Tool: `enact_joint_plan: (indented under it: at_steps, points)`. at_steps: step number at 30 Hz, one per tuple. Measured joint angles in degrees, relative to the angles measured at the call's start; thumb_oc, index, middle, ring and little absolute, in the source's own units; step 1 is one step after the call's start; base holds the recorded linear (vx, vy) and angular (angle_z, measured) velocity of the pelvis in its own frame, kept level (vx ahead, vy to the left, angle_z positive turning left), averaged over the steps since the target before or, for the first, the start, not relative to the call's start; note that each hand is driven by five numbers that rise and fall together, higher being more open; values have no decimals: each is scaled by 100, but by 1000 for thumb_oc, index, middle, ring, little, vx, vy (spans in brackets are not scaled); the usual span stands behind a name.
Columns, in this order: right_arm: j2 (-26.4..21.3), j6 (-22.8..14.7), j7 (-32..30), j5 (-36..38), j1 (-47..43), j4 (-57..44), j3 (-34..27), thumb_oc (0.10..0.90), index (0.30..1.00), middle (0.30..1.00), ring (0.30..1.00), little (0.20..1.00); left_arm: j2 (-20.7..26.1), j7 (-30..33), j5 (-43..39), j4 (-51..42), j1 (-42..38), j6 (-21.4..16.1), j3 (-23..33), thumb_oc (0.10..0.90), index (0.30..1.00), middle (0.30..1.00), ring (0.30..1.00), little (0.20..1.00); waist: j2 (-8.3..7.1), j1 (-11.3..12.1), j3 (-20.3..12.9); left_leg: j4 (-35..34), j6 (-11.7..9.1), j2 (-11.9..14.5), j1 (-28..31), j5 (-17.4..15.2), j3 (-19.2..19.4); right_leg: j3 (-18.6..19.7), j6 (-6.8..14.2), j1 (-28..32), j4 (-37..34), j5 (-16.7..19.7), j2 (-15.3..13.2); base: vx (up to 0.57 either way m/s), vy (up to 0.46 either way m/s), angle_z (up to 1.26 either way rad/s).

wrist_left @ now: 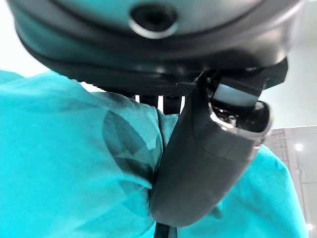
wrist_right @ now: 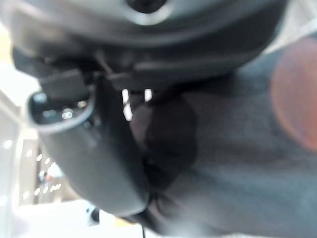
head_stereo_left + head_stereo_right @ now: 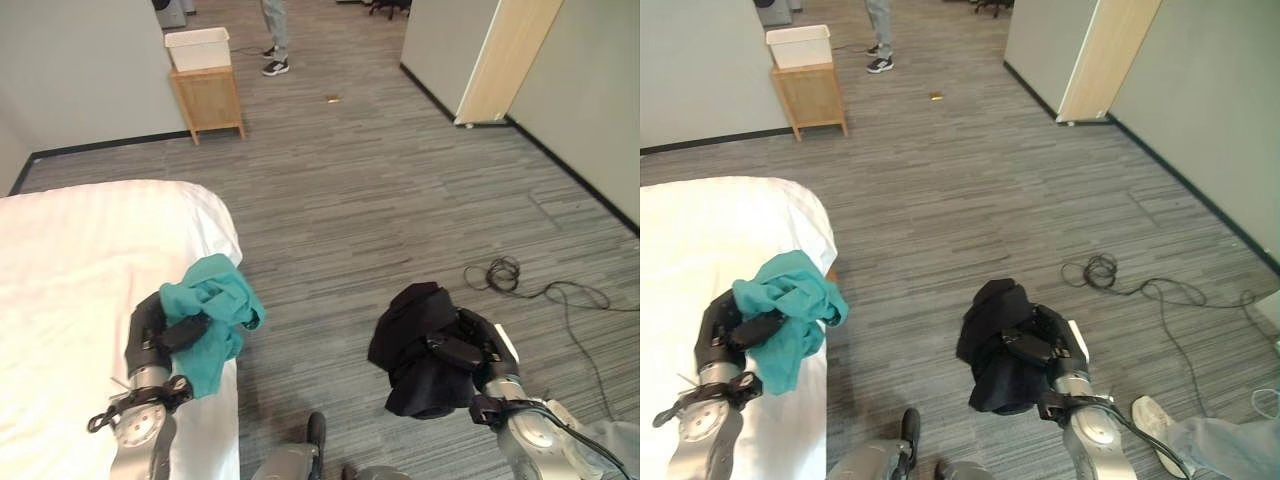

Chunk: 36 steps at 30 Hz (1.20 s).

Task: Pick up bed clothes into laundry basket.

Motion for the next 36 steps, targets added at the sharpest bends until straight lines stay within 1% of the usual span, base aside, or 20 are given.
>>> enact_joint_plan:
  at_steps: [1, 2, 3, 5, 6, 8, 9, 11, 15, 18, 24, 25, 27, 28, 29, 30, 31, 32, 35, 36]
  points:
    - [2, 3, 23, -26, -28, -18, 7, 400, 300, 300, 300, 300, 15, 3, 89, 4, 49, 5, 61, 400, 300, 300, 300, 300, -72, 148, -58, -71, -90, -62, 16, -46, 36, 34, -13, -15, -80, -42, -112, 513, -18, -18]
    - [-27, 6, 70, -63, -73, -17, 54, 400, 300, 300, 300, 300, 36, -2, 197, 44, 48, 11, 108, 400, 300, 300, 300, 300, -147, 249, -54, -248, -210, -110, 143, -164, 51, -29, 600, -72, 207, 150, -211, 487, 38, -28]
    - [10, 11, 148, -121, -167, -21, 58, 400, 300, 300, 300, 300, 43, 14, 201, 39, 64, 14, 173, 400, 300, 300, 300, 300, -141, 268, -24, -419, -40, -69, 268, -70, 143, -93, 1232, -282, 830, 100, -182, 506, 111, -4]
    - [203, 10, 180, -148, -248, -12, 52, 400, 300, 300, 300, 300, 39, 2, 202, 32, 68, 14, 296, 400, 300, 300, 300, 300, -135, 161, 109, -449, 282, -50, 578, -129, 174, -592, 1880, -667, 2072, 591, -286, 459, 151, 26]
    - [233, 10, 190, -172, -218, -29, 64, 400, 300, 300, 300, 300, 67, -2, 197, 5, 105, 18, 265, 400, 300, 300, 300, 300, -19, 82, 155, -481, 684, 65, 800, 37, 227, -1121, 1819, -798, 2557, 696, -407, 420, 94, 36]
    - [299, 7, 221, -208, -181, -64, 95, 400, 300, 300, 300, 300, 180, -16, 183, -47, 100, 5, 60, 400, 300, 300, 300, 300, 75, -63, 197, -523, 872, 71, 1101, 91, 66, -1763, 1452, -1171, 2901, 808, -1022, 365, -4, 37]
    - [319, 8, 225, -207, -188, -72, 100, 400, 300, 300, 300, 300, 199, -26, 184, -60, 103, 4, 34, 400, 300, 300, 300, 300, 129, -104, 203, -553, 910, 92, 1073, 163, 50, -1843, 1442, -1204, 2795, 859, -1095, 382, -94, 58]
    - [313, 11, 236, -211, -108, -175, 75, 400, 300, 300, 300, 300, 239, -170, 161, -62, -50, 4, -180, 400, 300, 300, 300, 300, 298, -391, 294, -621, 786, 165, 1161, 114, -589, -1727, 1323, -1525, 1912, 908, -970, 368, -148, 93]
    - [269, 14, 247, -212, 233, -222, -53, 400, 300, 300, 300, 300, 278, -504, -65, 0, -146, 4, -584, 400, 300, 300, 300, 300, 192, -545, 266, -850, 666, 54, 1367, 178, -1024, -1373, 1085, -1324, -401, 1411, -1108, 284, -217, 75]
    - [283, 19, 251, -205, 244, -165, -23, 400, 300, 300, 300, 300, 282, -527, -94, 263, -165, 17, -850, 400, 300, 300, 300, 300, 152, -557, 253, -851, 668, 118, 1469, 102, -1259, -660, 1206, -1089, -1804, 2355, -1226, 245, -256, 39]
    - [309, 19, 257, -204, 337, -95, 5, 400, 300, 300, 300, 300, 303, -741, -95, 509, -245, 28, -1104, 400, 300, 300, 300, 300, 72, -732, 289, -848, 258, 397, 1868, -245, -2175, -350, 1465, -917, -2989, 3565, -1731, 232, -337, 71]
    - [341, 9, 264, -202, 354, -6, 41, 400, 300, 300, 300, 300, 366, -755, -93, 488, -228, 22, -1096, 400, 300, 300, 300, 300, -29, -690, 285, -853, 110, 449, 2036, -365, -2306, -337, 1418, -851, -2890, 3609, -1895, 286, -470, 67]
    - [490, 20, 298, -202, 332, 304, 166, 400, 300, 300, 300, 300, 502, -741, -92, 483, -169, 29, -991, 400, 300, 300, 300, 300, -286, -620, 129, -1001, -130, 534, 2333, -638, -2426, -655, 1491, -828, -2549, 3238, -1974, 164, -343, 34]
    - [512, 27, 327, -202, 292, 420, 229, 400, 300, 300, 300, 300, 465, -696, -89, 554, -185, 31, -921, 400, 300, 300, 300, 300, -269, -552, 78, -1048, -288, 713, 2494, -739, -2410, -812, 1508, -854, -2362, 3375, -1821, 155, -284, -4]
    - [442, 59, 341, -199, 165, 506, 223, 400, 300, 300, 300, 300, 327, -631, -89, 498, -139, 99, -924, 400, 300, 300, 300, 300, 137, -541, 35, -1047, -416, 1240, 2529, -820, -2258, -1402, 1429, -974, -2015, 2935, -1478, 318, -558, -33]
    - [432, 74, 359, -199, 49, 496, 239, 400, 300, 300, 300, 300, 367, -635, -87, 342, -78, 94, -904, 400, 300, 300, 300, 300, 183, -506, 52, -1029, -443, 1377, 2552, -839, -2168, -1505, 1213, -1103, -1824, 3167, -1342, 253, -442, -43]
    - [346, 78, 357, -199, -91, 541, 238, 400, 300, 300, 300, 300, 267, -630, -73, 289, -76, 105, -905, 400, 300, 300, 300, 300, 365, -557, 37, -942, -484, 1633, 2557, -774, -2098, -1705, 1134, -1176, -1629, 2941, -1143, 306, -572, -60]
    - [323, 91, 361, -203, -234, 625, 211, 400, 300, 300, 300, 300, 223, -643, -50, 236, -87, 102, -875, 400, 300, 300, 300, 300, 351, -545, 53, -711, -540, 1685, 2556, -814, -1896, -1694, 1004, -1289, -1381, 2855, -1048, 240, -468, -62]
    - [253, 55, 280, -180, -355, 694, 126, 400, 300, 300, 300, 300, 91, -611, -156, 258, -256, 94, -886, 400, 300, 300, 300, 300, 162, -590, 133, 1548, -490, 1704, 1716, -829, -1788, -1835, 667, -1169, -1147, 2449, -796, 236, -620, -56]
    - [124, 17, 260, -116, -302, 709, 137, 400, 300, 300, 300, 300, 91, -566, -264, 280, -367, 65, -904, 400, 300, 300, 300, 300, 120, -694, 151, 2458, -561, 1796, 1197, -595, -1966, -2083, 371, -1238, -698, 2174, -664, 264, -553, -2]
